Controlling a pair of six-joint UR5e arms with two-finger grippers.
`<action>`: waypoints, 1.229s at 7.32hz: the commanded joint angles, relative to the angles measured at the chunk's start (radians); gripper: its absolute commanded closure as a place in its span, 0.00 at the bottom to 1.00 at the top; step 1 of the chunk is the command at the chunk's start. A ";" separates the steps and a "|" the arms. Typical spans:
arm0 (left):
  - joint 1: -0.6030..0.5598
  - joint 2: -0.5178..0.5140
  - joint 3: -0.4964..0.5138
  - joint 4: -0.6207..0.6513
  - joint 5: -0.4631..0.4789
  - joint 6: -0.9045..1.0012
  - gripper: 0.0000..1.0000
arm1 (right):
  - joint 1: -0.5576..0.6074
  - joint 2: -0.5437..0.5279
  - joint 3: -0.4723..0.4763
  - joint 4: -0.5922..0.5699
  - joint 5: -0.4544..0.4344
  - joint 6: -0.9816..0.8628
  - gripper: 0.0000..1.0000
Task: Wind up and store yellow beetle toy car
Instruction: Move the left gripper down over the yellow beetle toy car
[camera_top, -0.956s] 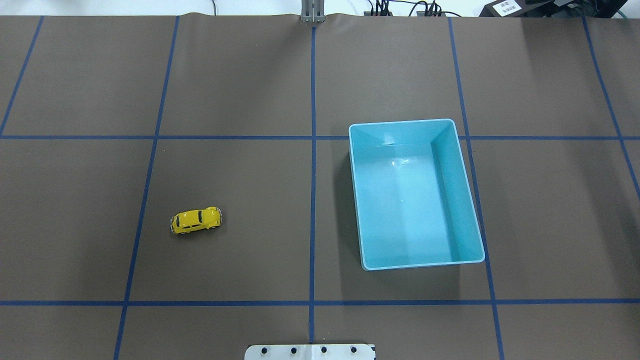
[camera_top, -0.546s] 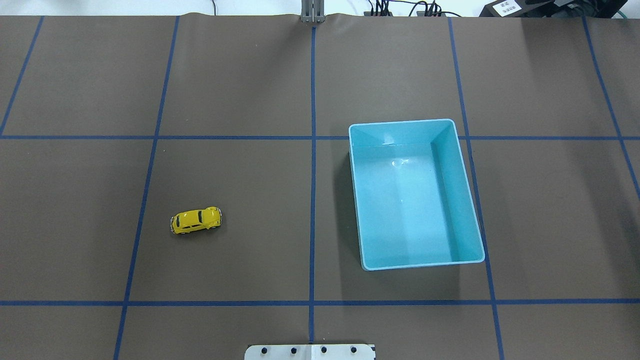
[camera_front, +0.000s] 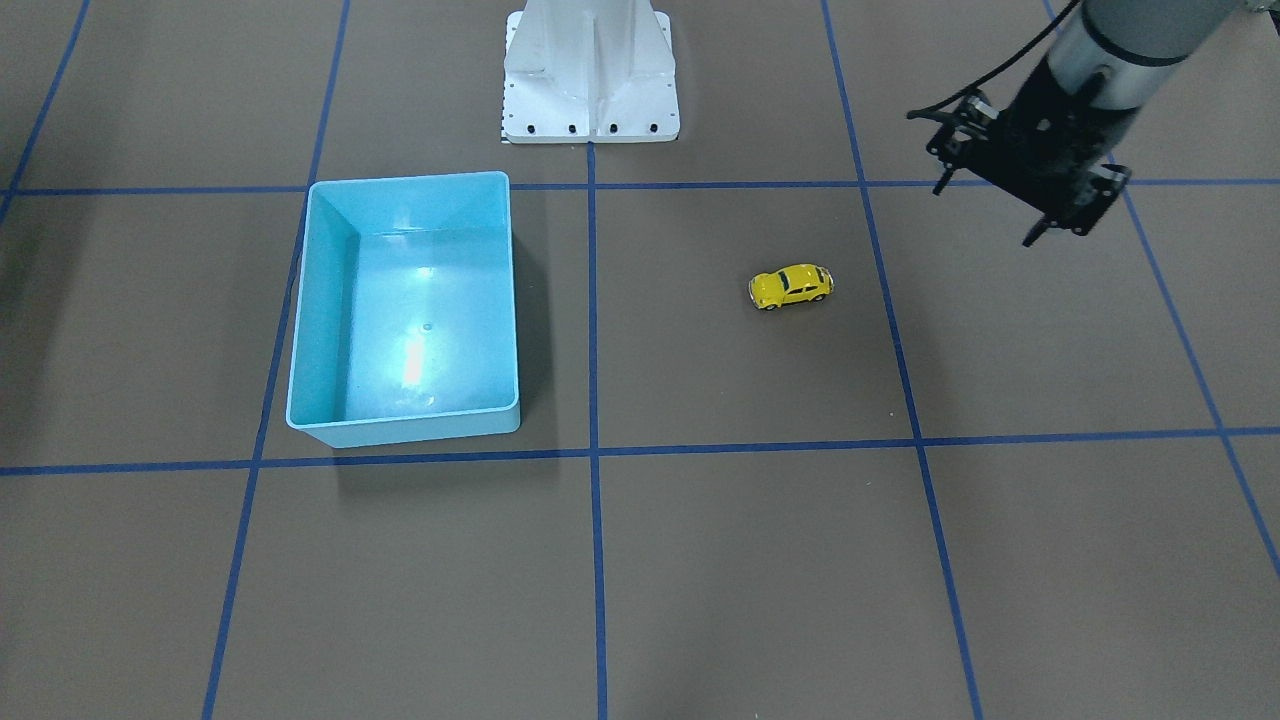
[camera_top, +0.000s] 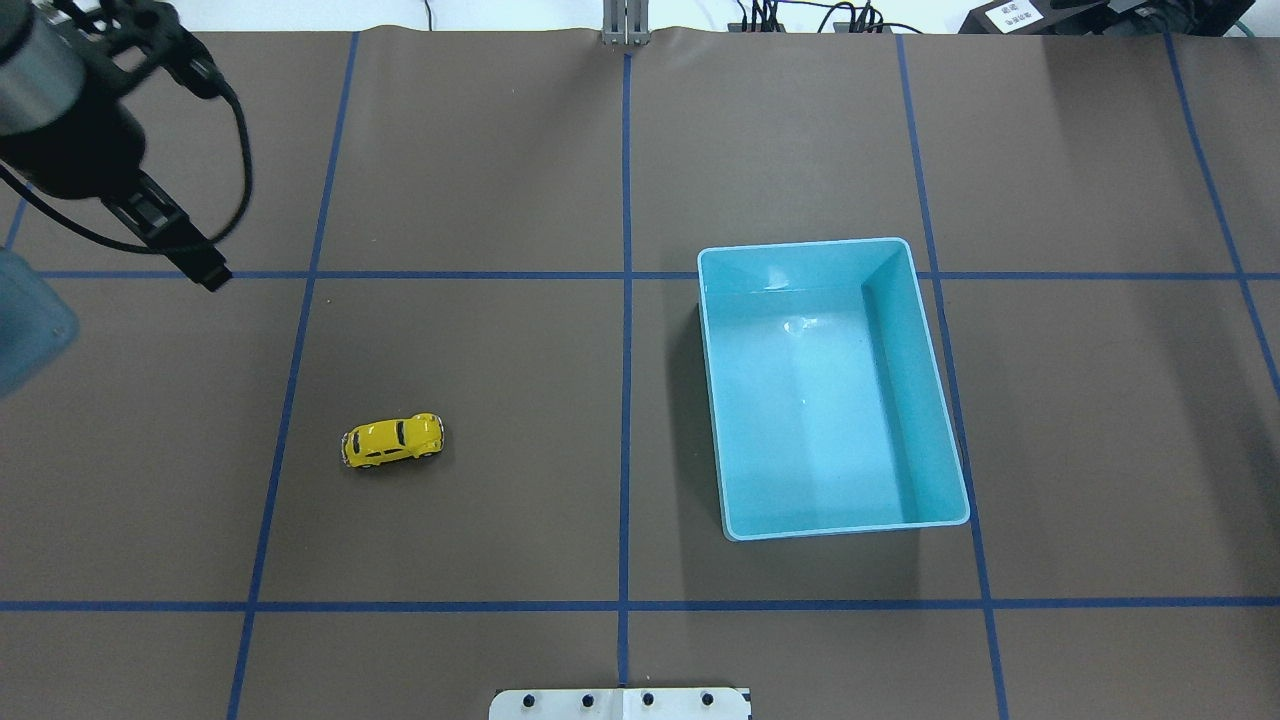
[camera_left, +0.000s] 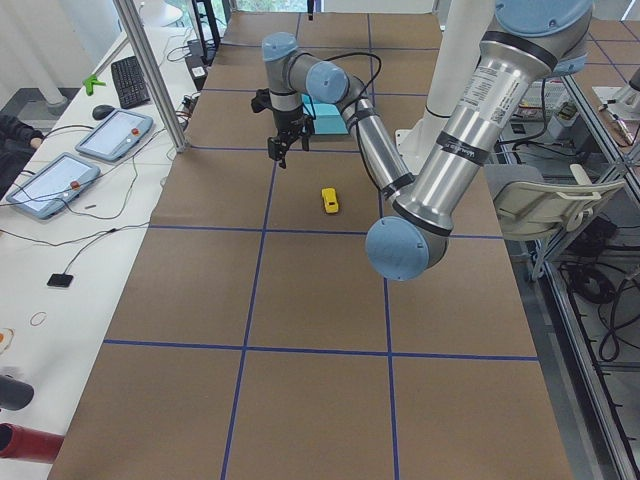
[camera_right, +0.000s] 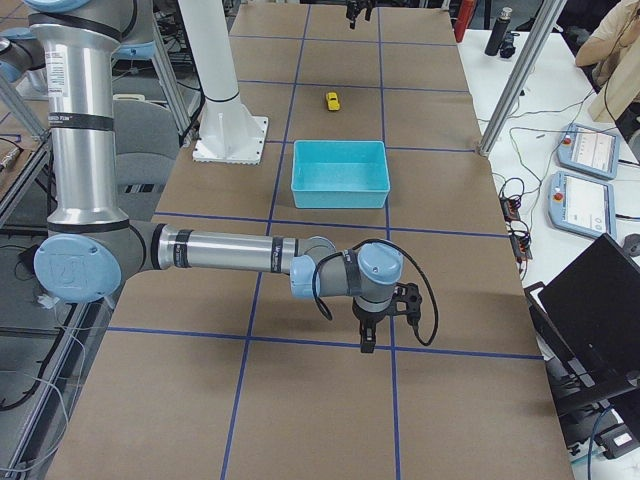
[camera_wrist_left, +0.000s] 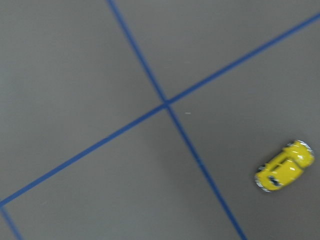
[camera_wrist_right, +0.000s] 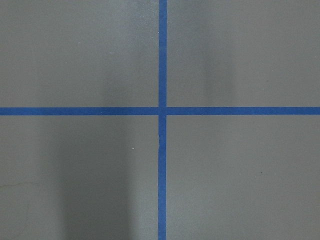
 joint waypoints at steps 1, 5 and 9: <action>0.159 0.000 -0.021 -0.139 0.085 0.000 0.00 | 0.000 0.000 -0.002 0.000 0.001 0.000 0.00; 0.418 0.006 -0.016 -0.225 0.306 0.068 0.00 | -0.001 0.000 -0.020 0.000 -0.001 -0.001 0.00; 0.434 0.088 0.108 -0.452 0.314 0.138 0.00 | 0.000 -0.002 -0.028 0.000 -0.001 -0.003 0.00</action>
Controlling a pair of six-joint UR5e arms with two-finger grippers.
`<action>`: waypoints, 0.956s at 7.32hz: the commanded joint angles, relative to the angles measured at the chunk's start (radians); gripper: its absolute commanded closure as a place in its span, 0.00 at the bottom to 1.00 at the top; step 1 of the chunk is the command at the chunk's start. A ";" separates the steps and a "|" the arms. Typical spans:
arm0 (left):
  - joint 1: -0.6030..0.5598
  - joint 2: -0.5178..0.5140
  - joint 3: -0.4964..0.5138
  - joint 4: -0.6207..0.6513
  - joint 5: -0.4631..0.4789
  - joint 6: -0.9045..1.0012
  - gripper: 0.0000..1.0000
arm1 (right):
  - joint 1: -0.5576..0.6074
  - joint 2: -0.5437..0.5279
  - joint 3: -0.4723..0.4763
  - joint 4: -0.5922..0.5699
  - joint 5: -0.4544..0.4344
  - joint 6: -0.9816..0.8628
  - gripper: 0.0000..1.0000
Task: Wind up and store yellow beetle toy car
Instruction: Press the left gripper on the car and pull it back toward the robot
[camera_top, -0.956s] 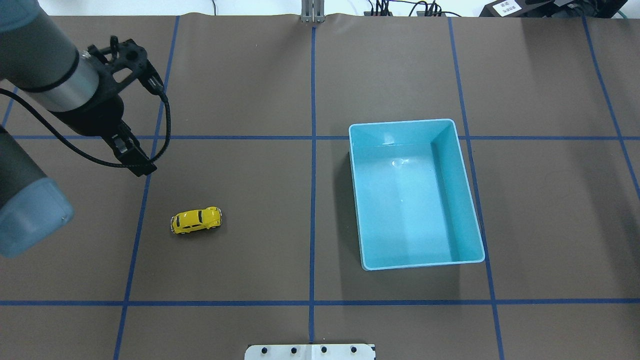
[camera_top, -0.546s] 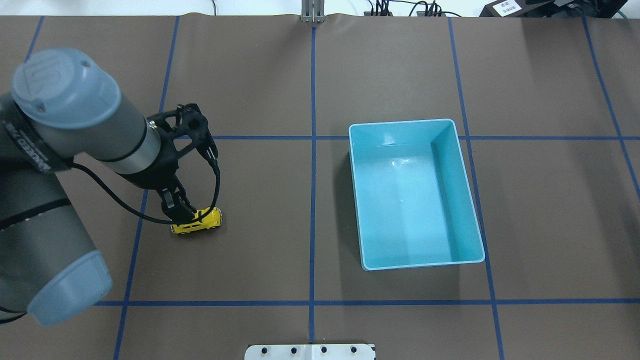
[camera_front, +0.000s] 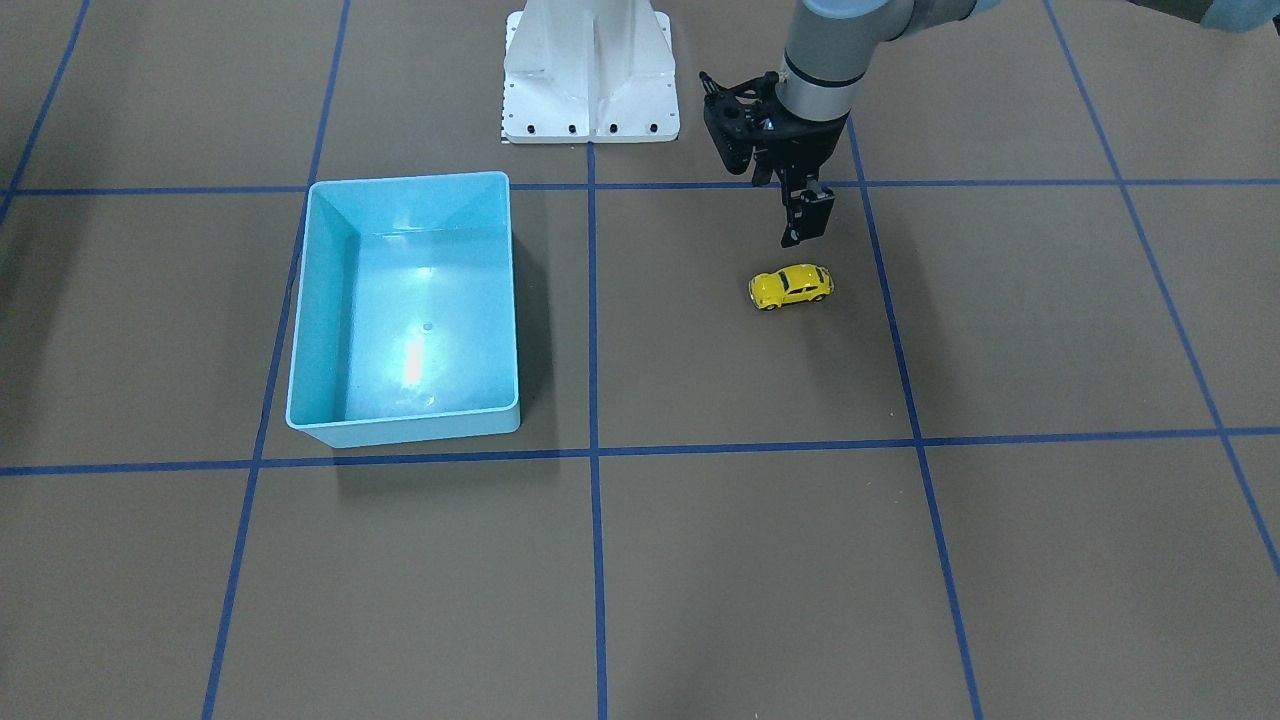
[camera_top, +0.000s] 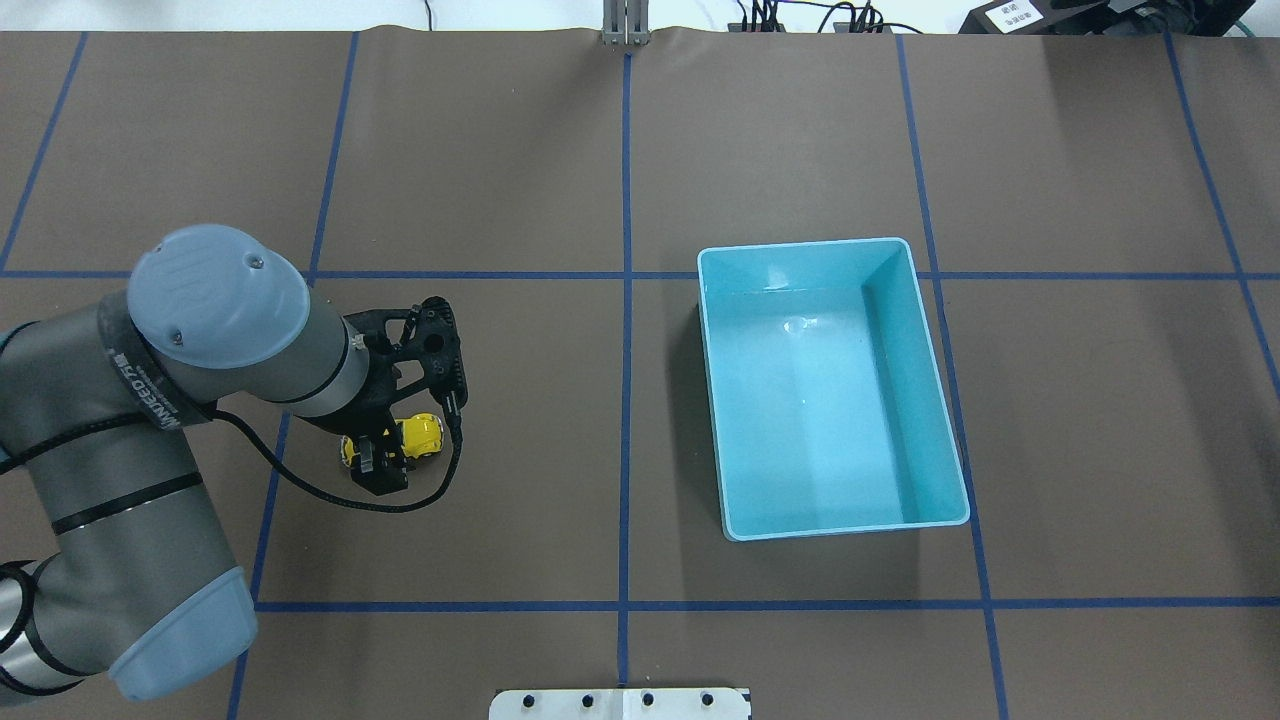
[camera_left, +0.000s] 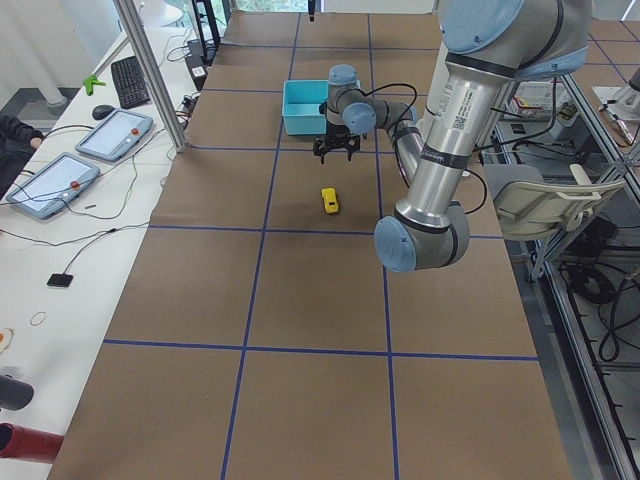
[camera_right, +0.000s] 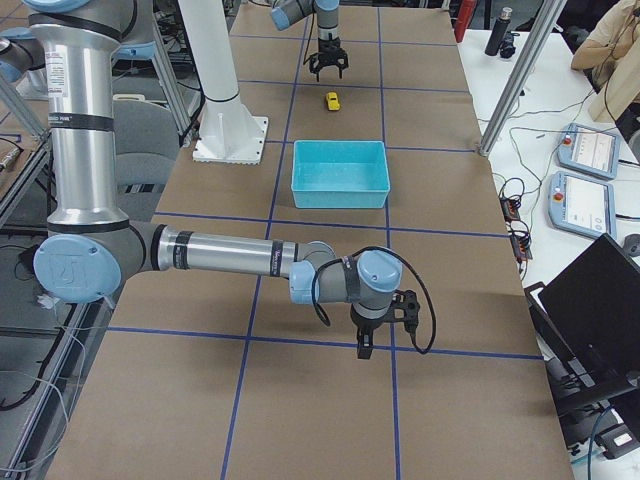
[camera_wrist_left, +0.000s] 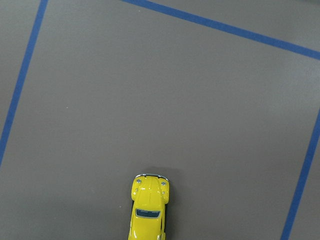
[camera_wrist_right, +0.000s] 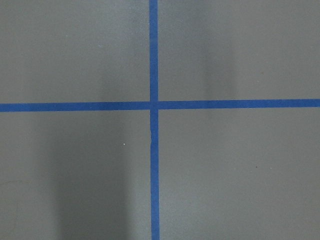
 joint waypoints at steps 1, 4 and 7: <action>0.029 0.012 0.055 -0.040 0.004 0.040 0.00 | 0.000 -0.008 -0.002 0.000 0.000 -0.001 0.00; 0.041 0.002 0.144 -0.045 0.002 0.084 0.00 | 0.000 0.001 -0.015 0.000 0.002 0.001 0.00; 0.042 -0.002 0.227 -0.140 0.001 0.085 0.00 | 0.000 0.001 -0.013 0.000 0.018 -0.001 0.00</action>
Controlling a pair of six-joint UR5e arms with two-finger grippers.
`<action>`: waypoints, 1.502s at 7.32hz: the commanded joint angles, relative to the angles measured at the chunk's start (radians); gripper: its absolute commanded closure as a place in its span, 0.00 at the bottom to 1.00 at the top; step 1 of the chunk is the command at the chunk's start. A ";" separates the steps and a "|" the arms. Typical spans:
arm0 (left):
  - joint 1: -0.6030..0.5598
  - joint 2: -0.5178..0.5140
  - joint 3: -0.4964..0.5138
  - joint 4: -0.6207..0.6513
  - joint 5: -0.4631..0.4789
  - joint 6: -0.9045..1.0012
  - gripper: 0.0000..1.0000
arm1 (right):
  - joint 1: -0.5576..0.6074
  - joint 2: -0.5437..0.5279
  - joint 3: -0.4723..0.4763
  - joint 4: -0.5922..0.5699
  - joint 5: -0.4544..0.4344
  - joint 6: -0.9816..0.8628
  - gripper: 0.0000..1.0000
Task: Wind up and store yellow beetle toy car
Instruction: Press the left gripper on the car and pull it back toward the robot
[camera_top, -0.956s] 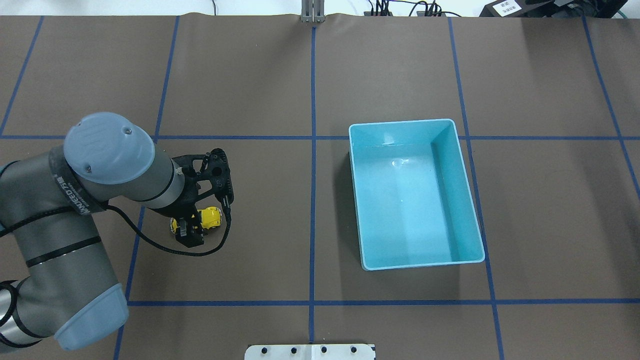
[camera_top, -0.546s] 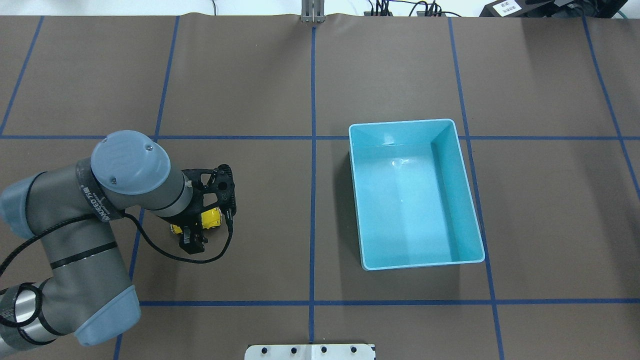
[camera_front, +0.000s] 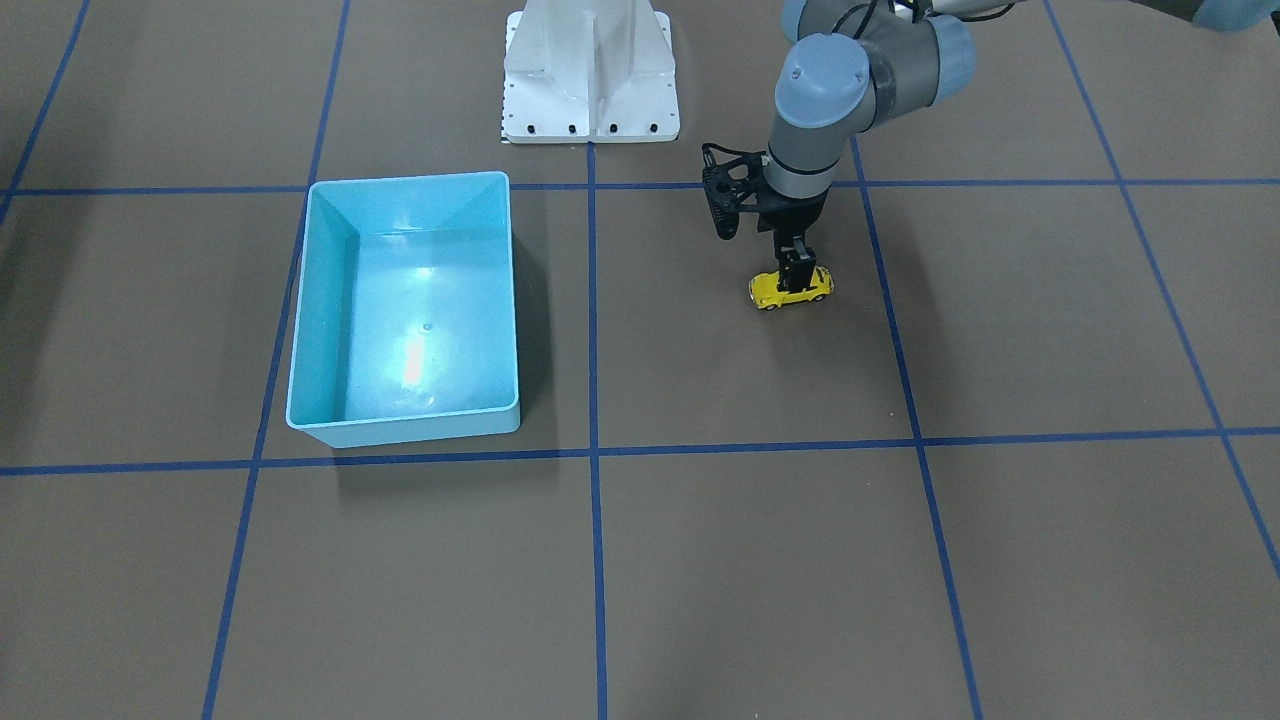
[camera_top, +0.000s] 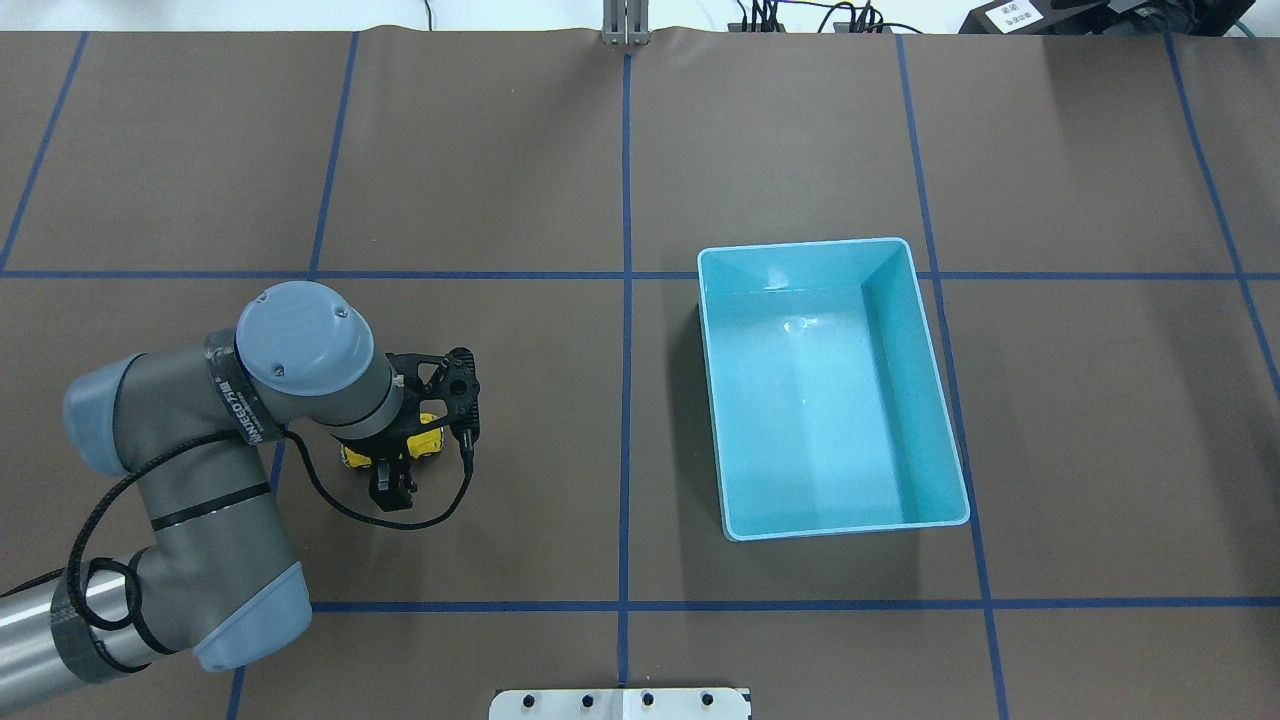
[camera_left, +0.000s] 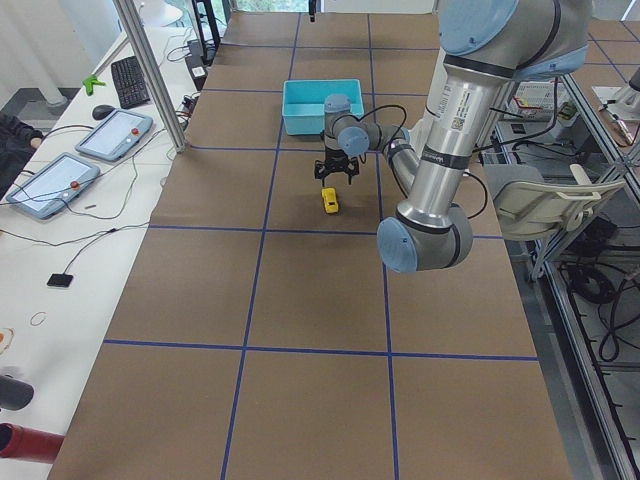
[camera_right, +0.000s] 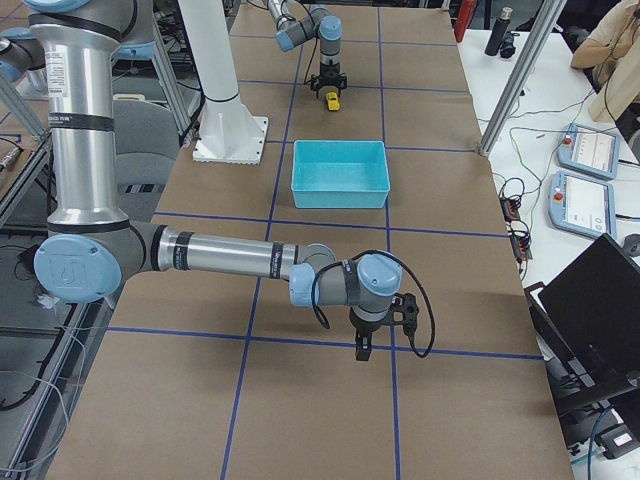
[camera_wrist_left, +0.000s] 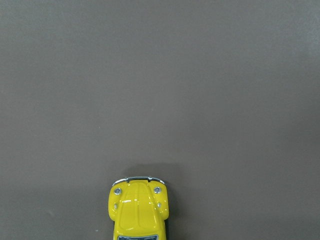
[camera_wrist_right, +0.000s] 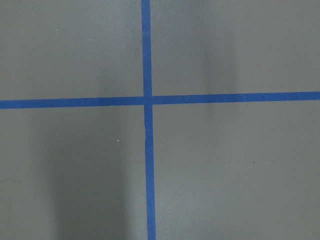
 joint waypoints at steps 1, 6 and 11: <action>0.001 -0.004 0.038 -0.034 -0.002 0.001 0.00 | -0.001 0.000 0.001 0.000 0.007 -0.001 0.00; -0.001 -0.020 0.075 -0.043 -0.003 -0.001 0.00 | -0.001 0.000 -0.006 0.029 0.022 0.003 0.00; -0.012 -0.021 0.110 -0.077 -0.003 -0.002 0.00 | -0.001 0.000 -0.006 0.031 0.022 0.003 0.00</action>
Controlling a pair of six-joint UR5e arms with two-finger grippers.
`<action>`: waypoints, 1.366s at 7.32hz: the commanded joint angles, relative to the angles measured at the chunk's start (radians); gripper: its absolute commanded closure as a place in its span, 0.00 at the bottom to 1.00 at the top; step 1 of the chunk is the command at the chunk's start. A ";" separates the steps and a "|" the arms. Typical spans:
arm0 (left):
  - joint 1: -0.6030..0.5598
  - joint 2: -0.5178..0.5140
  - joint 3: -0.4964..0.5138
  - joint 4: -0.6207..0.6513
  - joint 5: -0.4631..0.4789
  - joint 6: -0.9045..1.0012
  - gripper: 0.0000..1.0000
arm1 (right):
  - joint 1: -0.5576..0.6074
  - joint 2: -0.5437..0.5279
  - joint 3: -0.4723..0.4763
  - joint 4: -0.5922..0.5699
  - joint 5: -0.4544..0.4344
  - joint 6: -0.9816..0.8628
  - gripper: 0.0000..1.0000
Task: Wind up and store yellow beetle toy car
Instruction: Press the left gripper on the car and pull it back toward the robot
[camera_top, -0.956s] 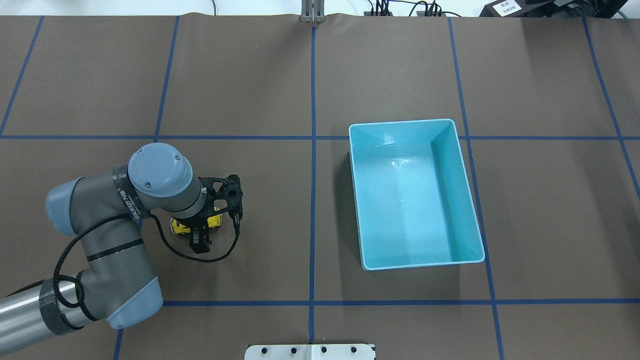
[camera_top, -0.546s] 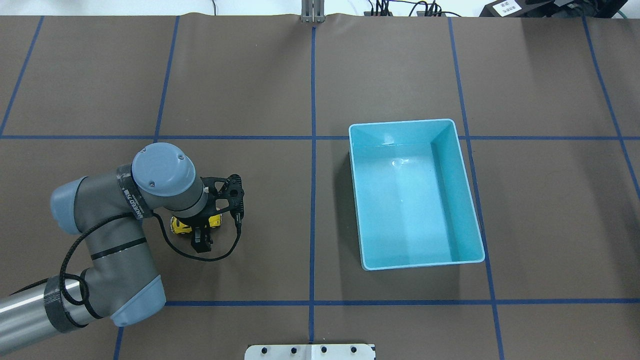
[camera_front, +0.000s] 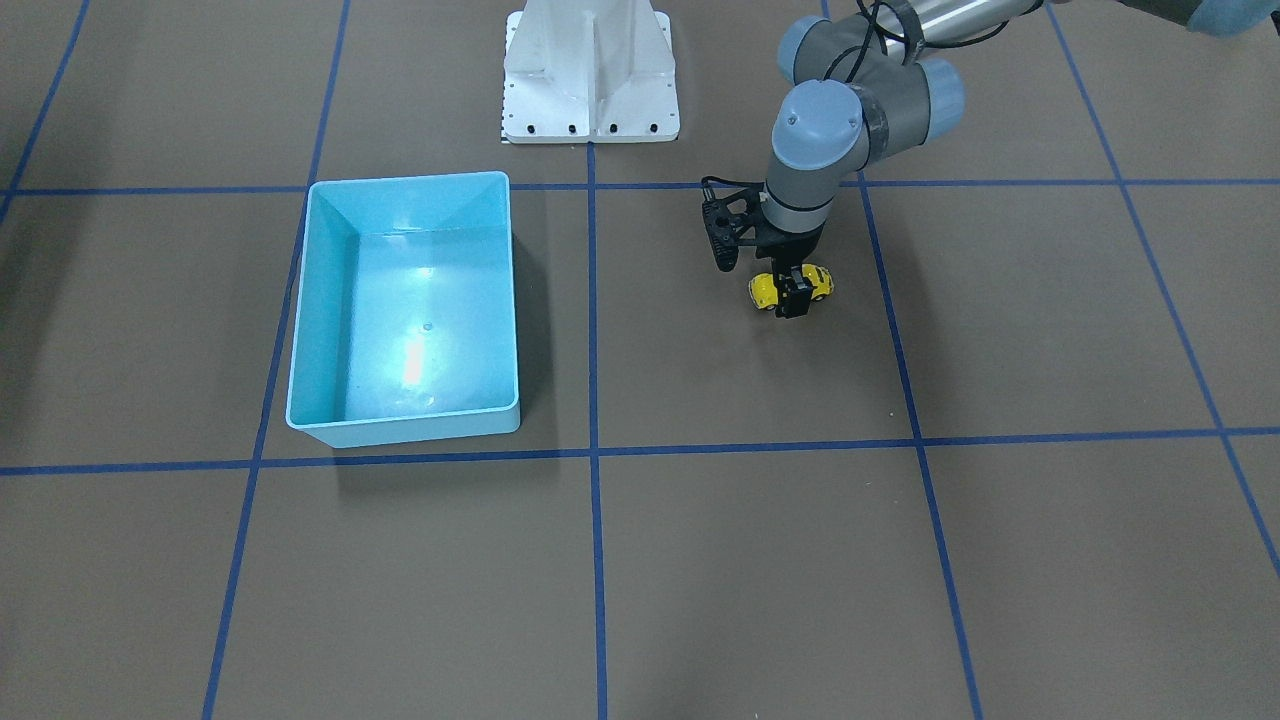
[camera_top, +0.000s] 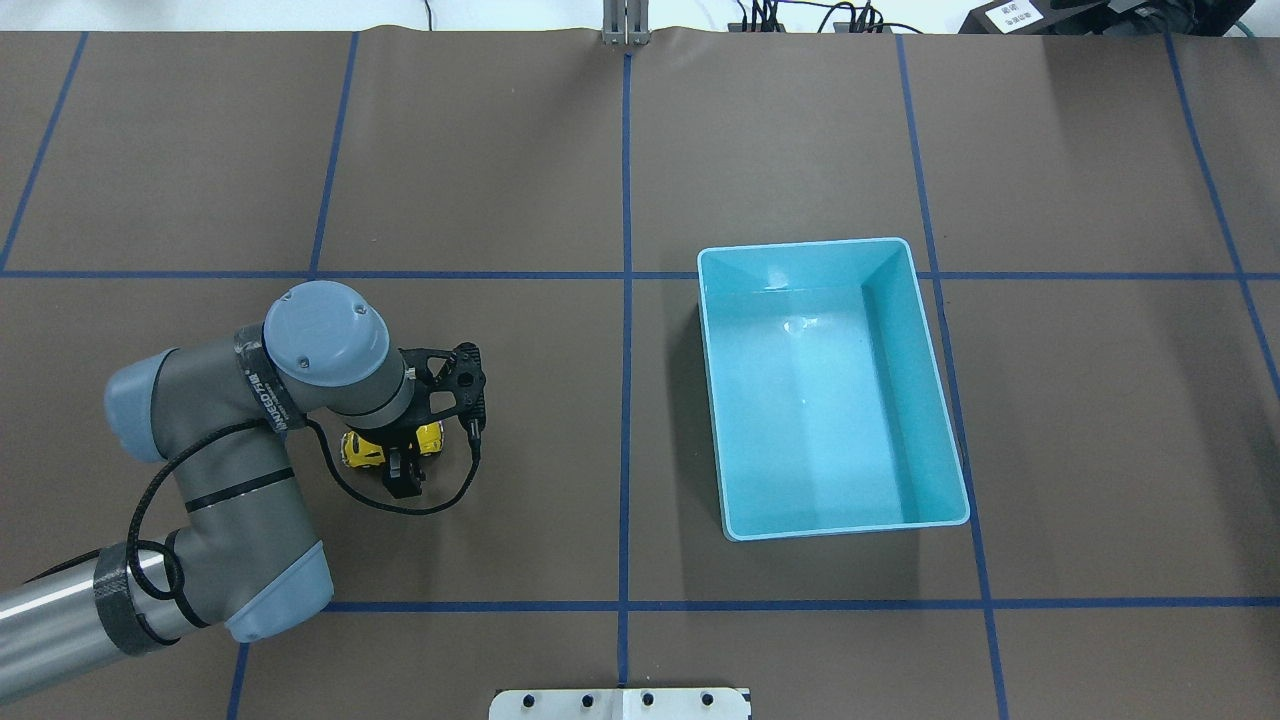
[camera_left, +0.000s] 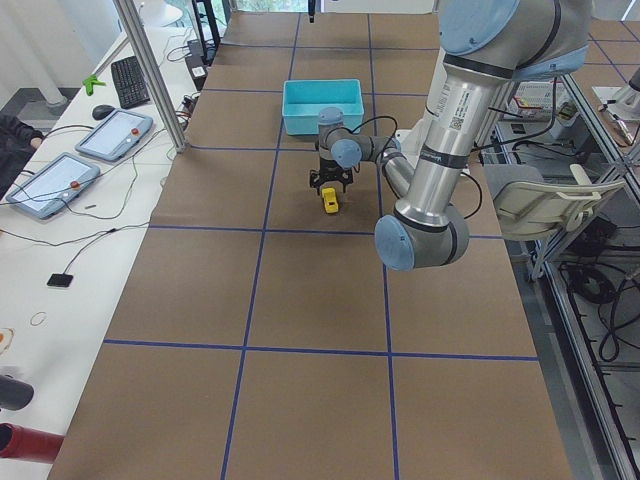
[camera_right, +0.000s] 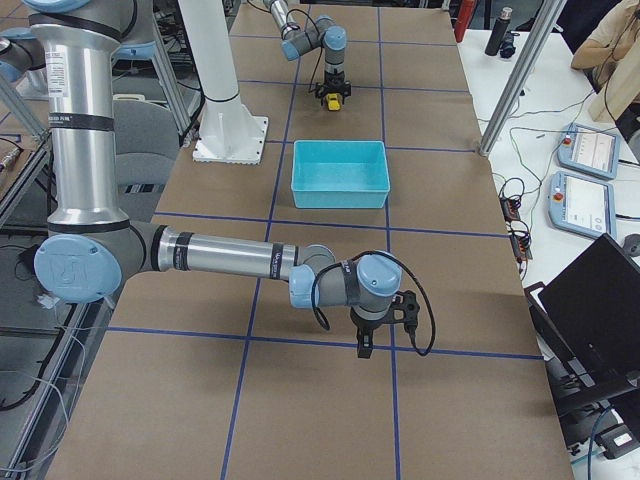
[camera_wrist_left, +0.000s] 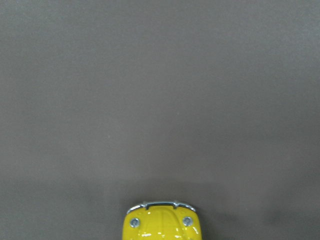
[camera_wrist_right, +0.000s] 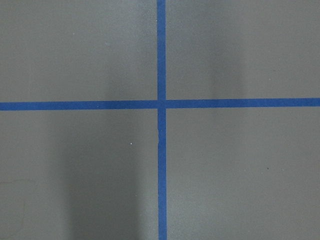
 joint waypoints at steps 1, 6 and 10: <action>-0.002 -0.007 0.015 -0.004 0.000 0.000 0.02 | 0.000 0.000 0.000 0.000 0.000 0.000 0.00; -0.005 -0.009 0.013 -0.024 0.000 0.003 0.50 | 0.000 0.000 0.000 0.000 0.002 0.000 0.00; -0.020 -0.006 0.006 -0.092 -0.006 0.006 0.62 | 0.000 0.000 -0.003 0.000 0.002 0.000 0.00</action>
